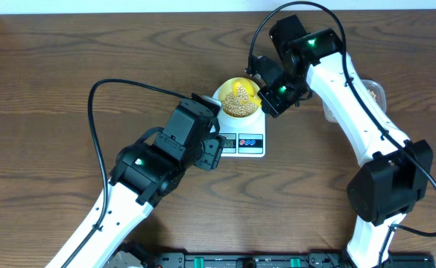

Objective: Scoop item into bowl and weigh 50g on scale
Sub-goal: 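Tilt the scoop to pour soybeans into the yellow bowl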

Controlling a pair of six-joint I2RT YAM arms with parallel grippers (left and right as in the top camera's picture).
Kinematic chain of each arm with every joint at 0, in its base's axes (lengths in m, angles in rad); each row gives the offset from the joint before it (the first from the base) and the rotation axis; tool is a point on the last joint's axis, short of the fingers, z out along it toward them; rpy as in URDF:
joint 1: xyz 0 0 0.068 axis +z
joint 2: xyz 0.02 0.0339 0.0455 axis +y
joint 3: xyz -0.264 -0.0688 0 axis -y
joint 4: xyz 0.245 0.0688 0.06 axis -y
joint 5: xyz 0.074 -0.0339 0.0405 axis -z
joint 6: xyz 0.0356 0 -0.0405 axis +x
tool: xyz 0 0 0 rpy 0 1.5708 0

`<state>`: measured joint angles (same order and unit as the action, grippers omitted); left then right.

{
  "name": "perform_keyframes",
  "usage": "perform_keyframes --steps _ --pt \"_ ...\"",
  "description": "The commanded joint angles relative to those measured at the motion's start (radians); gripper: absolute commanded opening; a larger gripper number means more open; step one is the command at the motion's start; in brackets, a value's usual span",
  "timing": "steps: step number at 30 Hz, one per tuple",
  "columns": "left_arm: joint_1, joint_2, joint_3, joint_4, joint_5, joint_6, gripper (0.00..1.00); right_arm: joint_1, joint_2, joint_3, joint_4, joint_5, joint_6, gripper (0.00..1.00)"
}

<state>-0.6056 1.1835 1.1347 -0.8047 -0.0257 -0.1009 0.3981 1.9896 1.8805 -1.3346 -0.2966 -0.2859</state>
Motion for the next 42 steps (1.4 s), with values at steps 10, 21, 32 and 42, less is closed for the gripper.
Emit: perform_keyframes --steps 10,21,32,42 --pt "0.004 -0.008 0.026 -0.002 -0.009 -0.005 0.69 0.014 0.006 0.024 -0.002 0.019 -0.058 0.01" --pt "0.004 -0.008 0.026 -0.002 -0.009 -0.005 0.69 0.041 -0.003 0.025 -0.002 0.111 -0.07 0.01" --pt "0.004 -0.008 0.026 -0.002 -0.009 -0.005 0.69 0.042 -0.003 0.025 0.004 0.111 -0.07 0.01" --pt "0.004 -0.008 0.026 -0.002 -0.009 -0.005 0.69 0.027 -0.003 0.025 0.008 0.044 -0.032 0.01"
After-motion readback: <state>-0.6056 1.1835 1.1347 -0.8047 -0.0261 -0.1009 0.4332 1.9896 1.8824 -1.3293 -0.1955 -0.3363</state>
